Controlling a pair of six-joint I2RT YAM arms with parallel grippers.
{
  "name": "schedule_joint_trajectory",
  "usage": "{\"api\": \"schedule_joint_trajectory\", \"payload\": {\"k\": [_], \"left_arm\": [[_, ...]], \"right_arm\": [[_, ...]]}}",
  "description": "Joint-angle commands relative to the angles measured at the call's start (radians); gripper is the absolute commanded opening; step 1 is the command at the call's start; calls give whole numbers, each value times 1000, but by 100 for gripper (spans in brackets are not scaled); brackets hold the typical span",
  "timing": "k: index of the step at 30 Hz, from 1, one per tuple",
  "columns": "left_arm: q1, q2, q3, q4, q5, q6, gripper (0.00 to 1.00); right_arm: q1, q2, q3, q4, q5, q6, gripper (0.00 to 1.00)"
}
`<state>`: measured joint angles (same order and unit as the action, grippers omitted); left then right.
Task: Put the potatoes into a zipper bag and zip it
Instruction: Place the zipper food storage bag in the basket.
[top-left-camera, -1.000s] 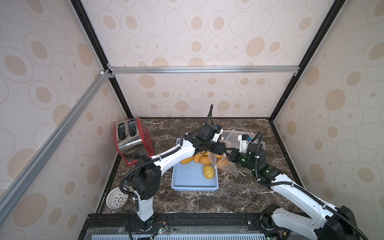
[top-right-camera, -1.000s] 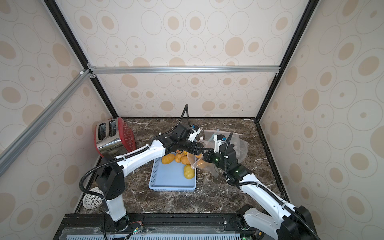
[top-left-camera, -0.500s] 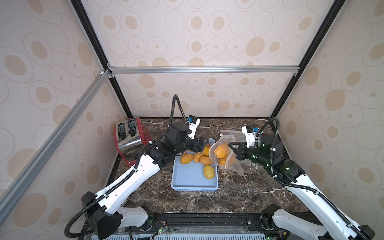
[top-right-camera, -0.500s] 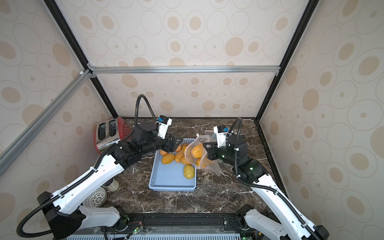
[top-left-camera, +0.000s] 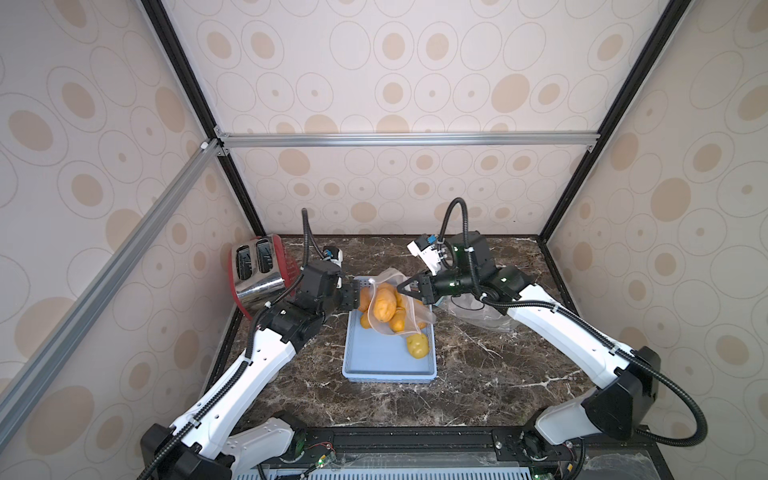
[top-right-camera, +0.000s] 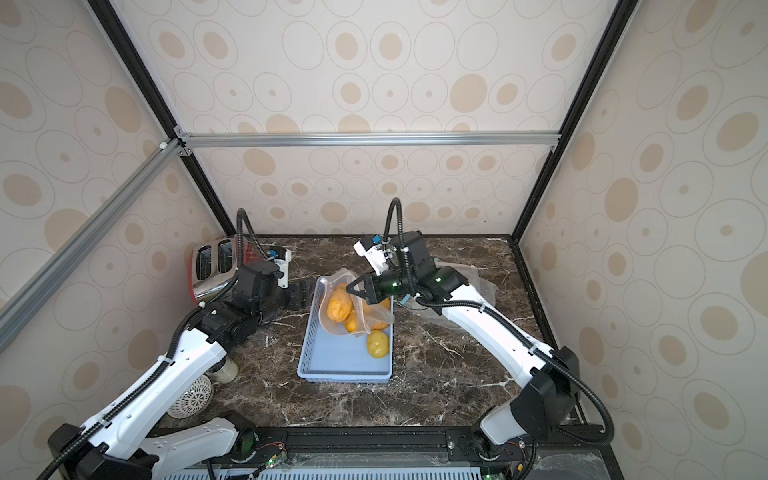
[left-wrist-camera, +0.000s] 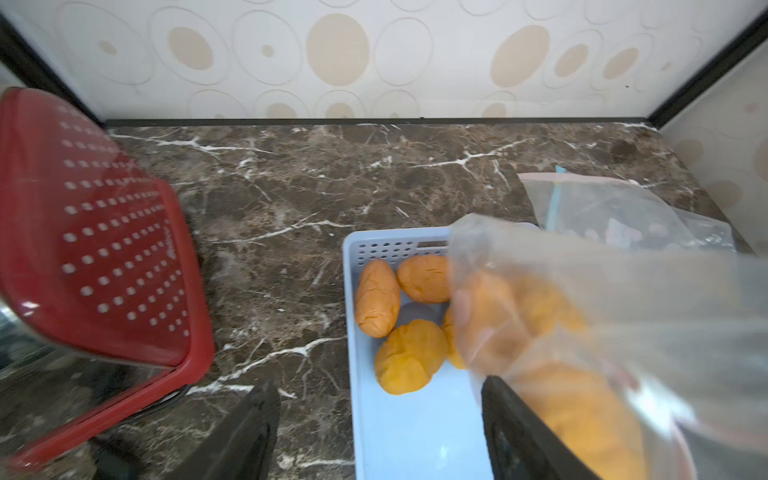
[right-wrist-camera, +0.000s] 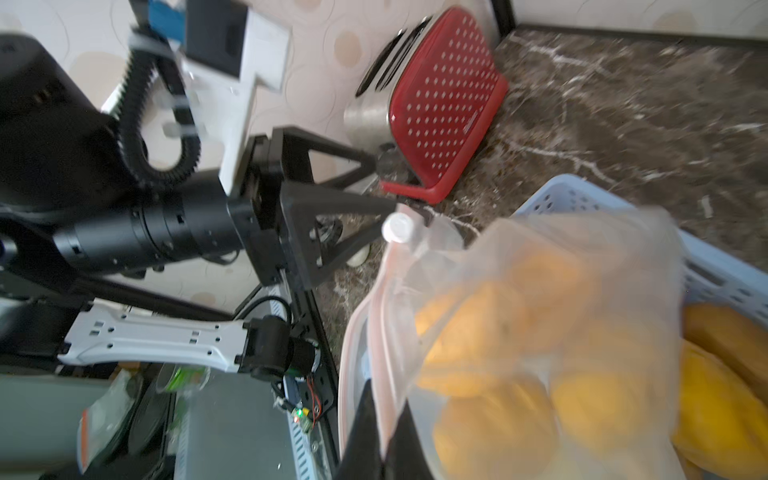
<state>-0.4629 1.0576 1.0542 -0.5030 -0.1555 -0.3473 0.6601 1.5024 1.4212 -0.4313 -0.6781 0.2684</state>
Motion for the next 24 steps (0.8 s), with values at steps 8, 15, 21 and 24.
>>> {"api": "schedule_joint_trajectory", "payload": {"k": [8,15,21,24], "left_arm": [[6,-222,-223,176,251,426,81],[2,-384,-325,173,480,752,85],[-32,-367,-348,153,531,857,84],[-60,-327,-367,180,555,915,84]], "right_arm": [[3,-52,-263,-26,13,-221,0],[3,-99,-350,22,81,-288,0],[3,-108,-349,35,88,-293,0],[3,-118,-357,44,71,-292,0]]}}
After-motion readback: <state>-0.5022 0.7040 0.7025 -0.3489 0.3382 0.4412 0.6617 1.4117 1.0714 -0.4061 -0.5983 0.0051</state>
